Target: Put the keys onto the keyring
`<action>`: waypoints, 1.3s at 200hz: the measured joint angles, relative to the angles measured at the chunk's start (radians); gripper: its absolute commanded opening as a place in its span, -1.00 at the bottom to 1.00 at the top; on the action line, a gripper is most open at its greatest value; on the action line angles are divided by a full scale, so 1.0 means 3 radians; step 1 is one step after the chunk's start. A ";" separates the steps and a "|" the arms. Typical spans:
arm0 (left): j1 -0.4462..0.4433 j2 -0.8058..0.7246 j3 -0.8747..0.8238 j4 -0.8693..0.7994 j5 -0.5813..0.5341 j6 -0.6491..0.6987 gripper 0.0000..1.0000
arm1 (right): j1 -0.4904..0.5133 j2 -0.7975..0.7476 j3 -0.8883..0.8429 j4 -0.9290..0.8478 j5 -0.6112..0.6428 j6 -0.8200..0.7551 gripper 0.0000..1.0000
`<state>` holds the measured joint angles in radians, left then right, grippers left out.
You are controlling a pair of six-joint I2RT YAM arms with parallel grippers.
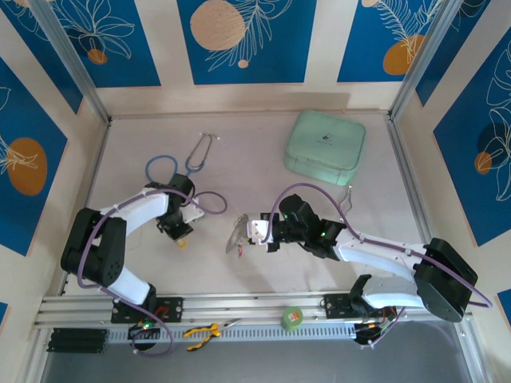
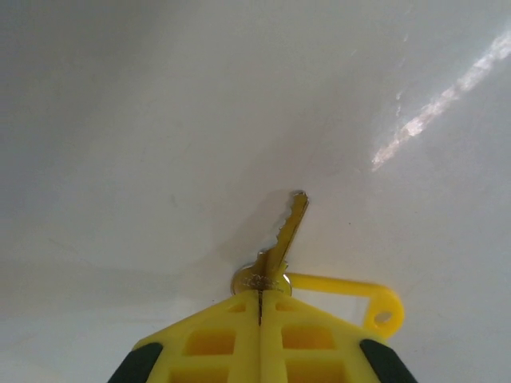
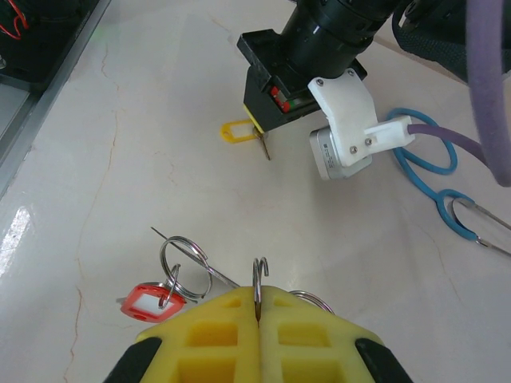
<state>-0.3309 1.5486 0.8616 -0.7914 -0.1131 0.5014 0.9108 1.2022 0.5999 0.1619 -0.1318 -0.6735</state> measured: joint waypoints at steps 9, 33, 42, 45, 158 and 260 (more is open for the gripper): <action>0.0000 -0.0004 0.0011 -0.0009 -0.0001 0.0008 -1.00 | 0.0000 0.0000 0.0001 0.0000 0.0000 0.0000 -1.00; 0.0000 -0.0117 0.0043 -0.0045 0.0001 0.0006 -1.00 | 0.0000 0.0000 0.0000 0.0000 -0.0001 0.0003 -1.00; 0.0000 -0.0235 0.0058 -0.0050 0.0010 0.0000 -1.00 | -0.0001 0.0000 0.0000 0.0000 -0.0010 0.0004 -1.00; 0.0000 -0.0289 0.0064 -0.0050 0.0024 -0.0011 -1.00 | -0.0001 0.0000 0.0000 0.0000 -0.0011 0.0004 -1.00; -0.0004 -0.2101 -0.0178 0.0947 0.0969 -0.2407 -1.00 | -0.0130 0.0000 0.0070 0.0003 -0.0187 0.0235 -1.00; -0.0365 -0.2138 -0.0546 0.1667 0.1364 -0.5184 -1.00 | -0.0045 0.0389 0.0249 0.0376 -0.0379 0.0431 -1.00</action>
<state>-0.4404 0.9073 0.6979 -0.2913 0.2962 -1.0538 0.8974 1.3190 0.6746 0.2749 -0.2455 -0.5442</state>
